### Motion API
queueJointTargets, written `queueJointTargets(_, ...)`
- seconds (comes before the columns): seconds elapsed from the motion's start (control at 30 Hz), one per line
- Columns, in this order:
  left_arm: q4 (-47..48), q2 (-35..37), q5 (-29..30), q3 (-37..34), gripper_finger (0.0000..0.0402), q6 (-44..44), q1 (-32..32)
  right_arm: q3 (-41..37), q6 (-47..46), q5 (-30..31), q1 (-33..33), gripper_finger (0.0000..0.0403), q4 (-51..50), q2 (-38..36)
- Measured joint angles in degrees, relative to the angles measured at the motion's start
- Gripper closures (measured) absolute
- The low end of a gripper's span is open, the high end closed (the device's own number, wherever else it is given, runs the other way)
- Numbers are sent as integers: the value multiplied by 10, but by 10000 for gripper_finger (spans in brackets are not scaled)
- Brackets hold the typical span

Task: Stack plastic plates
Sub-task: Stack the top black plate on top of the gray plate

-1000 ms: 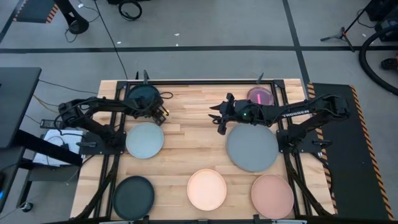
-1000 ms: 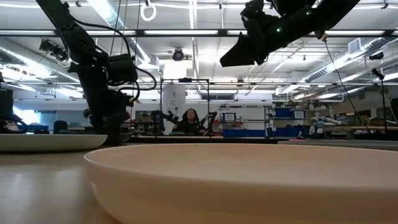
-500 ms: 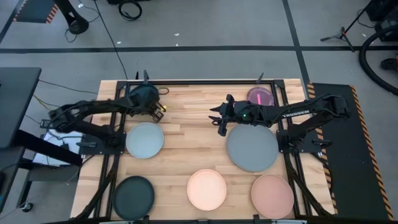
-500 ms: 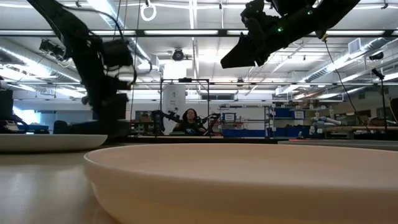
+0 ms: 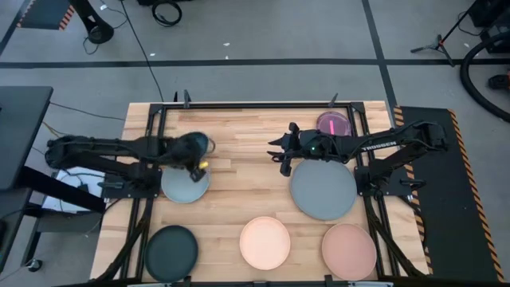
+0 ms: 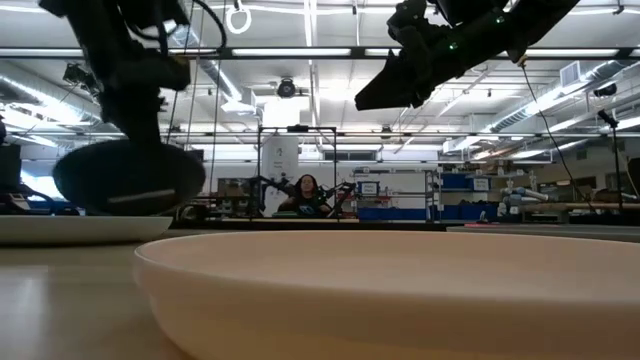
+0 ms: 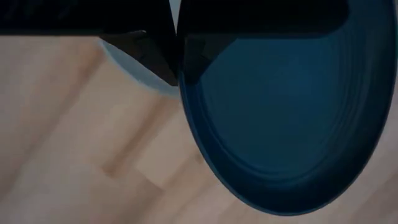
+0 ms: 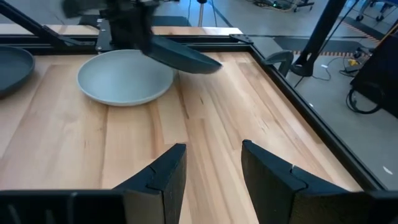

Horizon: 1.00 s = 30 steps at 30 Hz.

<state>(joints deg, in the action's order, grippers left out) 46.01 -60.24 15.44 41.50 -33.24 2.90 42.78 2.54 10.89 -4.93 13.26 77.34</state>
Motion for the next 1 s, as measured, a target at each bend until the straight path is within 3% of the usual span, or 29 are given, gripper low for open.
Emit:
queueJointTargets(0.2,88,-20,51,85,384,-127,-149,0,-11,-2,0,242,5,0)
queueJointTargets(0.4,126,-64,72,144,384,-187,-238,0,-35,-30,3,242,4,0)
queueJointTargets(0.6,131,-131,30,144,384,-233,-295,0,-45,-34,34,242,4,0)
queueJointTargets(0.77,162,-173,13,144,384,-273,-334,0,-56,5,70,242,4,0)
queueJointTargets(0.9,204,-189,45,144,384,-310,-348,0,-56,43,97,242,5,0)
queueJointTargets(1.0,202,-194,106,144,383,-329,-359,0,-56,55,115,242,5,0)
